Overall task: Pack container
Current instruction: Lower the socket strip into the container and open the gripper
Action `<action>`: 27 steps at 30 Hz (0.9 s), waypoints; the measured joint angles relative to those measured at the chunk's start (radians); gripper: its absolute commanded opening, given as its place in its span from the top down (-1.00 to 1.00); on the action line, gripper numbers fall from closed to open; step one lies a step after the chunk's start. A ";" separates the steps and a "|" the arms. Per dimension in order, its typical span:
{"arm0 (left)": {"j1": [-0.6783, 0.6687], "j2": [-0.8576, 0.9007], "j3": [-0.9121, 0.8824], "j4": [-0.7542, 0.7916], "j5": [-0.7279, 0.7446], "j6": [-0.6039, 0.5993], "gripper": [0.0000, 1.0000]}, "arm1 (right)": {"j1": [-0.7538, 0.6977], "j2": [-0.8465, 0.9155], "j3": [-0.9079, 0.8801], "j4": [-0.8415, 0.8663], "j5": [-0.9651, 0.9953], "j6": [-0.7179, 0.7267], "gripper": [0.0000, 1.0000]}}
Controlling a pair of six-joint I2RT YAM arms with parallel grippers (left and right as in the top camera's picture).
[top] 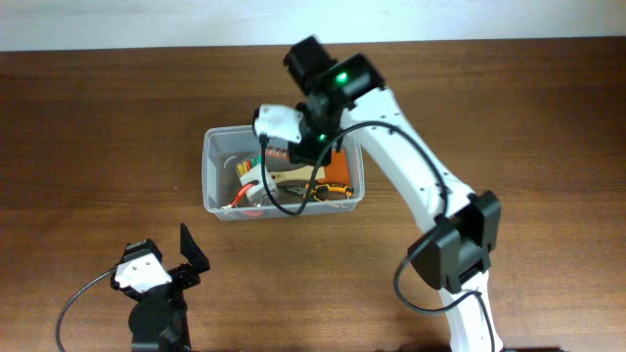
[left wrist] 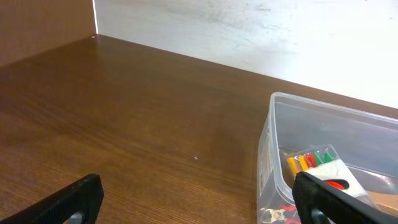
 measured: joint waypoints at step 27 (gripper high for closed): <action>0.000 0.000 0.000 0.000 0.000 0.000 -0.98 | -0.034 0.009 -0.146 0.374 0.187 0.293 -0.97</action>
